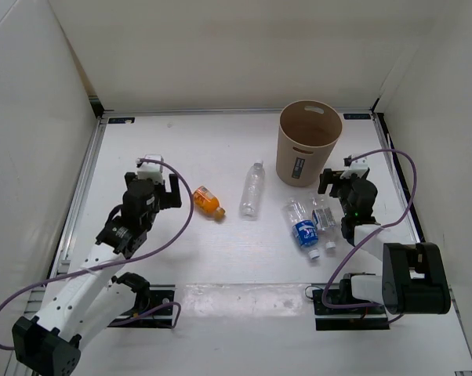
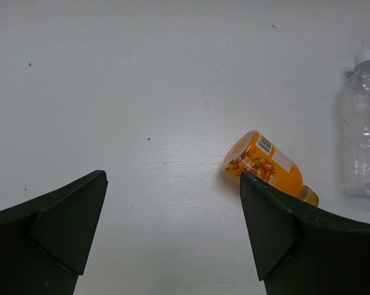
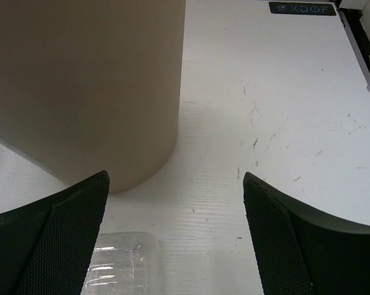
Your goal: Put the plastic bottles in the bin
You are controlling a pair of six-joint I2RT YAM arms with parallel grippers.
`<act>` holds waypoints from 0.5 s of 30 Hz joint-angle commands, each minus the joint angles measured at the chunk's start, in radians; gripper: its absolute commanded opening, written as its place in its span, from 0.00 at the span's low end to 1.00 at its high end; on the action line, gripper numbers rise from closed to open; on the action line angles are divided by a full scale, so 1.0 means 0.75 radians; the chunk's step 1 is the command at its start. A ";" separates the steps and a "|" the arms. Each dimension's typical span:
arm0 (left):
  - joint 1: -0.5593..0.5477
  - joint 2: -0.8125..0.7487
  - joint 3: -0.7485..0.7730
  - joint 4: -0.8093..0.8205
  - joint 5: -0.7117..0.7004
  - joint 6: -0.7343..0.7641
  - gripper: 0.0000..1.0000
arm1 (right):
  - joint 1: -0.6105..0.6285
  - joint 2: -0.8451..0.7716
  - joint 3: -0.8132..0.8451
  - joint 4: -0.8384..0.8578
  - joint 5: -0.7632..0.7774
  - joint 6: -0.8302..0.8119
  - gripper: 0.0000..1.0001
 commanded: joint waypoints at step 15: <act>0.248 0.320 0.355 -0.454 0.218 -0.615 0.99 | -0.048 -0.003 0.038 0.027 -0.082 0.002 0.90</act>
